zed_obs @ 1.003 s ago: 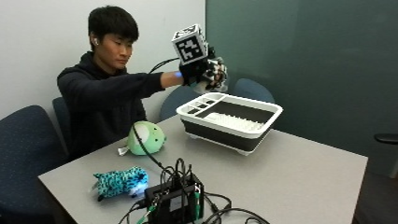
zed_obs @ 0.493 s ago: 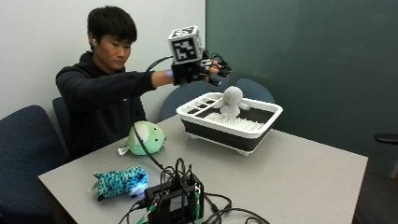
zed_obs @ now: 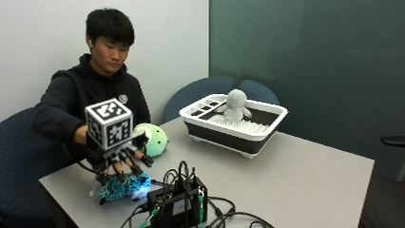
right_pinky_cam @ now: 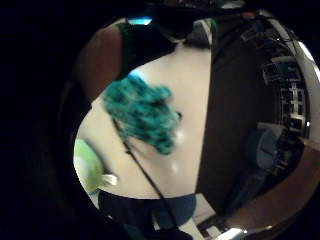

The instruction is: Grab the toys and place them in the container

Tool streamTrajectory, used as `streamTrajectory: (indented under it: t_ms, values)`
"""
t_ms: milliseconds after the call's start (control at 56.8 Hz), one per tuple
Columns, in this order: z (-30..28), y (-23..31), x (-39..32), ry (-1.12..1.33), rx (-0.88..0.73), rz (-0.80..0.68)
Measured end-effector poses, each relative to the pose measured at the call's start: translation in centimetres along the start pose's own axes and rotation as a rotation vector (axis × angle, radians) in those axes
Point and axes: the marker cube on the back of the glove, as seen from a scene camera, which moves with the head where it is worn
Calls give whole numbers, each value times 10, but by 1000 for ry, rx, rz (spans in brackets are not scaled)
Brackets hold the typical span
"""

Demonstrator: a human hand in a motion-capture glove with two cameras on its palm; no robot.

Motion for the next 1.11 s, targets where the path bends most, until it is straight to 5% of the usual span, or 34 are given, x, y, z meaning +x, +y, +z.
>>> streamTrajectory:
  t_ms: [158, 475, 668, 968, 1108]
  values:
    - [62, -9, 23, -18, -7, 71]
    - [67, -28, 20, -23, 367, -26]
    - [-5, -18, -38, -34, 415, -156]
    - [-171, -2, -238, -223, 578, -537]
    - [-193, -33, -309, -377, 556, -544]
